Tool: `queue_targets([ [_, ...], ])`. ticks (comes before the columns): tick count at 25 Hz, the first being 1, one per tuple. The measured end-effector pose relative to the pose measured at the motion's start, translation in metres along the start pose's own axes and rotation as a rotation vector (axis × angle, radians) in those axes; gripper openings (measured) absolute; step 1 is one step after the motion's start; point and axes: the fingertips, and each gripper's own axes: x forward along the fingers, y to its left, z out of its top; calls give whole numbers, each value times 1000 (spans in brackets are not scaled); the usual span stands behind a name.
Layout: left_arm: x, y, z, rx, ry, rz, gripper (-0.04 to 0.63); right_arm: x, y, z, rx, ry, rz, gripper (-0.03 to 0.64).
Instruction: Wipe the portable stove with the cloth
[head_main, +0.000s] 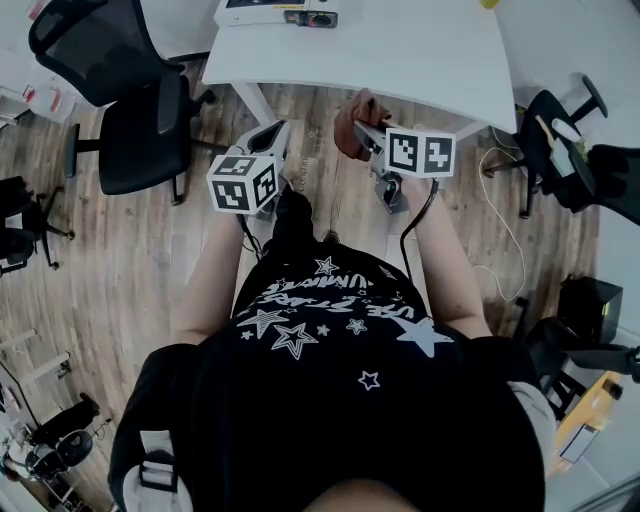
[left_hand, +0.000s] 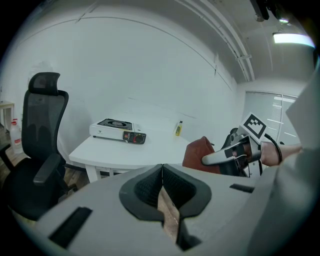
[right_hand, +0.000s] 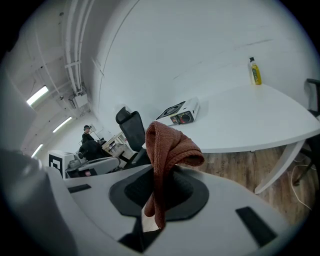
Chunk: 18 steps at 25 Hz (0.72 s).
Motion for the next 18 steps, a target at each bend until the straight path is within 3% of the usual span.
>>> queue_targets([
  [6,-6,-10,-8,0,1,-2,9,-9,-15,-8,-32,-72,-98,55],
  [18,-11,-17,-15,-11,6,0,8,-11,-19,-26,-56,-69,-127,55],
])
